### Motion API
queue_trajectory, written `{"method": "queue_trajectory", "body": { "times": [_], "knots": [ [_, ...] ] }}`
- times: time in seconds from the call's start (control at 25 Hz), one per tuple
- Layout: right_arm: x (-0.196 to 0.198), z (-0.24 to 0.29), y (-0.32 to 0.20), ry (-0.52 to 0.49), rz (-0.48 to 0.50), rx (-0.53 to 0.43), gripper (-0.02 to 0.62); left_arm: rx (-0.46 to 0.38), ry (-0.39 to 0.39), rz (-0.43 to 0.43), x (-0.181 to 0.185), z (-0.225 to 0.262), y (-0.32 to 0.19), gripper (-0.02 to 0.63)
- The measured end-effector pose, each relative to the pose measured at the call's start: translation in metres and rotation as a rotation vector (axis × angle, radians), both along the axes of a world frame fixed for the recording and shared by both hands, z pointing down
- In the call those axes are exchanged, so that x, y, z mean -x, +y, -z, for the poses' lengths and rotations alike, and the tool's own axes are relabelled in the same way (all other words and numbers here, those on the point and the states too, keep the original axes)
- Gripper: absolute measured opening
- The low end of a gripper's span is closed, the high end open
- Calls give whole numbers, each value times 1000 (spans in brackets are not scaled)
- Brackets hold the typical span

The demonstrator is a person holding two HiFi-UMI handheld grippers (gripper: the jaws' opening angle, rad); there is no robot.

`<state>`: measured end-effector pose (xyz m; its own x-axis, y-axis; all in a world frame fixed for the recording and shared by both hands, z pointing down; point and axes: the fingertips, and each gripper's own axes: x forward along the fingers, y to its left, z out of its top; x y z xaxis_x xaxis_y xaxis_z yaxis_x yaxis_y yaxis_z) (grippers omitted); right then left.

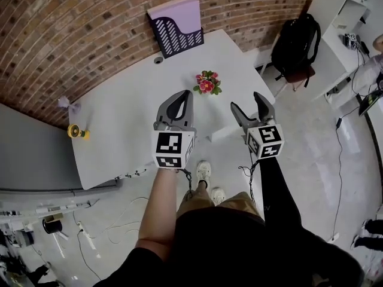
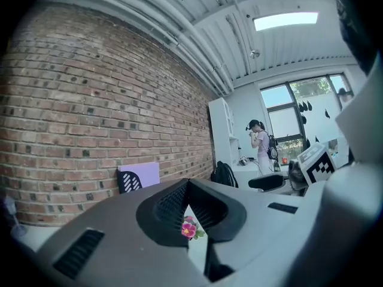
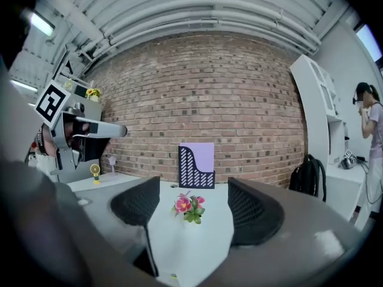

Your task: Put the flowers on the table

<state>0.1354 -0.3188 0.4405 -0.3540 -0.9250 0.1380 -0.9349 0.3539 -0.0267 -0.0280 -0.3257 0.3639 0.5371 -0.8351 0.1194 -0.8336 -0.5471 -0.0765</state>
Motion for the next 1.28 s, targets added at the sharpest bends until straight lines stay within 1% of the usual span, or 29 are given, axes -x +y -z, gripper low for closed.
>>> {"method": "queue_trajectory", "body": {
  "times": [0.08,0.16,0.32,0.56,0.8,0.96,1.08,1.28],
  "knots": [
    [-5,9,18,18,17,-12,348,5,11,-2,-5,4,20,8],
    [-10,18,33,15,31,-20,348,0,18,5,-7,10,35,8],
    [-15,36,51,9,41,-63,348,-17,23,36,-1,20,57,8],
    [-5,64,76,-2,71,-133,348,-29,16,59,8,29,89,8],
    [9,79,84,7,95,-166,348,-56,18,61,15,37,102,8],
    [11,89,89,6,83,-181,348,-57,27,54,17,42,107,8],
    [13,91,95,-2,82,-185,348,-59,40,57,19,44,109,8],
    [16,88,104,-11,104,-192,347,-66,35,61,19,42,116,8]
  ]
}}
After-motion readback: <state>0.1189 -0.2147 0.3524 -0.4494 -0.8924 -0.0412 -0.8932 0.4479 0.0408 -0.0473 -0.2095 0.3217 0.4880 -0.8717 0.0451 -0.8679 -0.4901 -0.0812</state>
